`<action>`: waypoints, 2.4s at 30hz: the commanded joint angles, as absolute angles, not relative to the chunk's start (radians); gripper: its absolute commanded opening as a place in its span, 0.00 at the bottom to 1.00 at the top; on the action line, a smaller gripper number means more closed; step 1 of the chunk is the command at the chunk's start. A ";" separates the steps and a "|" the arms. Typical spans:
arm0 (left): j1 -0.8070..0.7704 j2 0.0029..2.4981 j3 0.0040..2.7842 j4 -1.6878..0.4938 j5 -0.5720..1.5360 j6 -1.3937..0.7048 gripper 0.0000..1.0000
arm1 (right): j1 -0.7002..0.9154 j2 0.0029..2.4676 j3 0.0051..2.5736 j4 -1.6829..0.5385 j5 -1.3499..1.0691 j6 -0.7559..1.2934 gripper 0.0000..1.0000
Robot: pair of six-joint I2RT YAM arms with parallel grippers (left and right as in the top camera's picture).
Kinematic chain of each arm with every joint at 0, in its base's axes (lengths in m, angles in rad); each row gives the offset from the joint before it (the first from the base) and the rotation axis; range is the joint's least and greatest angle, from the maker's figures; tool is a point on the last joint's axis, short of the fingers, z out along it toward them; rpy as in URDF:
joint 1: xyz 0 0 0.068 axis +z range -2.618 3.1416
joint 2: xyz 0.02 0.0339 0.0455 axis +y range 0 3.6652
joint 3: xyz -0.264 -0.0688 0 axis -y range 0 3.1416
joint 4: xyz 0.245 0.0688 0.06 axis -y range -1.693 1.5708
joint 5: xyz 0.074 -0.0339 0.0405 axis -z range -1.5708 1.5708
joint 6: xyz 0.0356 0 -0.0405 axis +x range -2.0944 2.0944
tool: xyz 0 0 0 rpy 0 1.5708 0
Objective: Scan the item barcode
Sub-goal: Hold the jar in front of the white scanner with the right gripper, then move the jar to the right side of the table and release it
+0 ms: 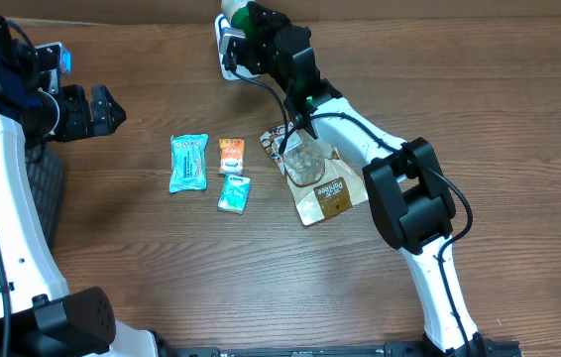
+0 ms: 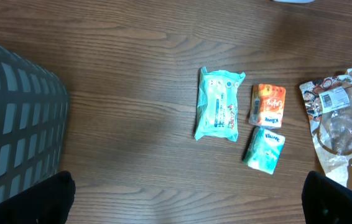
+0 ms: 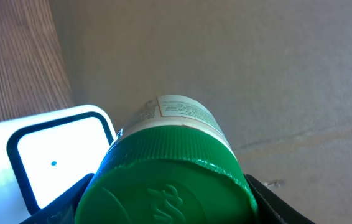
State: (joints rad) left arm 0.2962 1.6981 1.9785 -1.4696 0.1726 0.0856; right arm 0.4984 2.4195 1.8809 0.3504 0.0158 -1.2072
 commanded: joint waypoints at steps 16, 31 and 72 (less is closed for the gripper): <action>0.294 1.694 1.991 -1.468 0.184 0.105 1.00 | 0.496 2.455 1.898 0.440 0.051 -1.370 0.10; 0.294 1.694 1.991 -1.468 0.184 0.105 1.00 | 0.530 2.336 1.898 0.418 0.034 -0.995 0.10; 0.294 1.694 1.991 -1.468 0.184 0.105 0.99 | -0.107 1.731 1.344 -0.979 -0.055 -0.022 0.20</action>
